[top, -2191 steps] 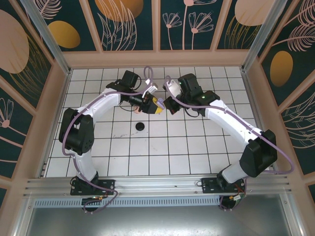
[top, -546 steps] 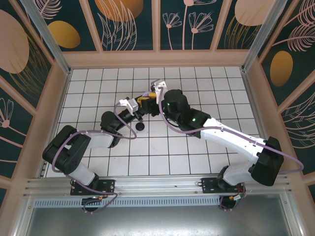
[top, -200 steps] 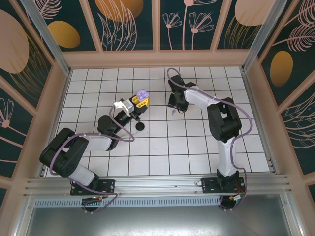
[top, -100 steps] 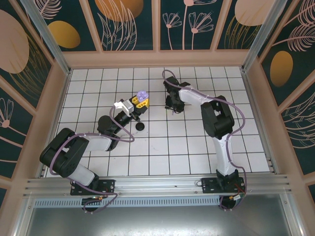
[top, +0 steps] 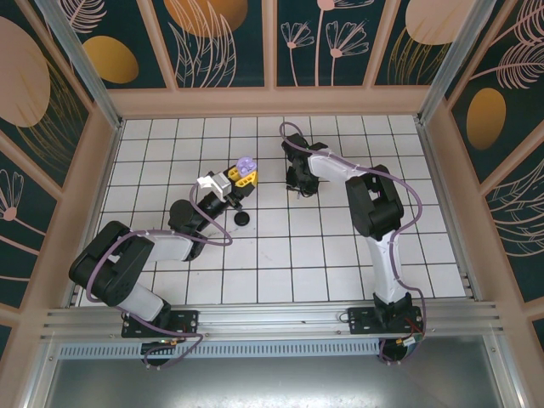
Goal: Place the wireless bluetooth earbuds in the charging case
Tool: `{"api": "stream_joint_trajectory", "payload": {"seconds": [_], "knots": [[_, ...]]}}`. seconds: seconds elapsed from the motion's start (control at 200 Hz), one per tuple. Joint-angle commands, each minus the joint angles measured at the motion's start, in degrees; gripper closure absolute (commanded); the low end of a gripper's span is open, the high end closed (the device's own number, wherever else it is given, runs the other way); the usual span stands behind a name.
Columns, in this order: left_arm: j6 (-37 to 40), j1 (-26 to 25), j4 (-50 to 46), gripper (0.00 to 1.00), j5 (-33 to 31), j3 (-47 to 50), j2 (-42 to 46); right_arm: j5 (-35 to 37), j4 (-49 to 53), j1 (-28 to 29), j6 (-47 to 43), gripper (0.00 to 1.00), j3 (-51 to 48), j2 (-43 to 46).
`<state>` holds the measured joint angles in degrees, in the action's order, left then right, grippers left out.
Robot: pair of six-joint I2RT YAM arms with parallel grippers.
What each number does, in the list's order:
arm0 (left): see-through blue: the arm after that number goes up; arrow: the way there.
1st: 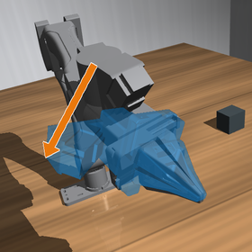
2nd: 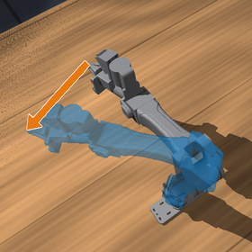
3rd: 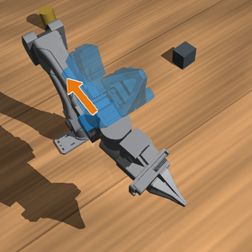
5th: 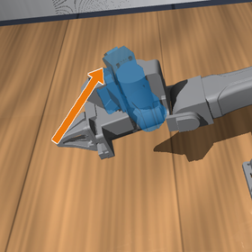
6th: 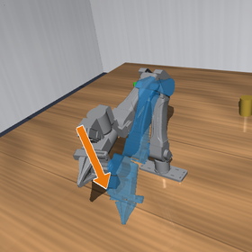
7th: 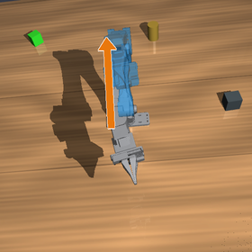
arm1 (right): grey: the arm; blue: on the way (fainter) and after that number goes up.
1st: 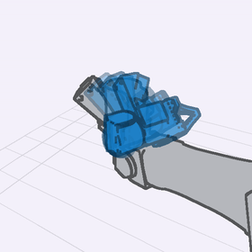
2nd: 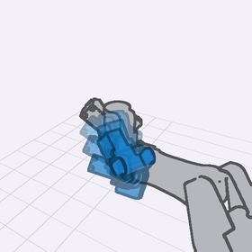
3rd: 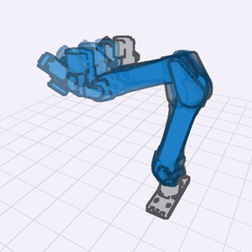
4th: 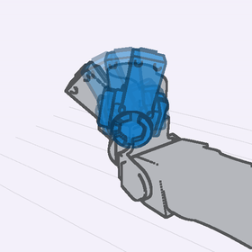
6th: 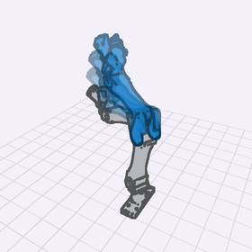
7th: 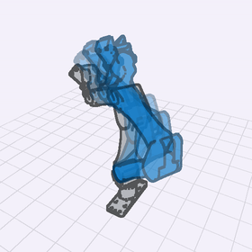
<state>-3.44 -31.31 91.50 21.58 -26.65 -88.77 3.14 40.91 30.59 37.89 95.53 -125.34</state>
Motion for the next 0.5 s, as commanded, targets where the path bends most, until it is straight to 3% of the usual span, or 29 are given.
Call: {"api": "stream_joint_trajectory", "payload": {"seconds": [0.0, 0.495], "knots": [[0.26, -0.32, 8.38, 1.0, 0.21, 0.29, -0.2, 0.18, 1.26, 0.44, 0.1, 0.66, -0.32, -0.8], [0.24, -0.33, 7.9, 1.0, 0.52, -0.15, -0.07, 0.06, -0.16, 1.58, -0.23, 0.79, -1.71, 0.39]]}}
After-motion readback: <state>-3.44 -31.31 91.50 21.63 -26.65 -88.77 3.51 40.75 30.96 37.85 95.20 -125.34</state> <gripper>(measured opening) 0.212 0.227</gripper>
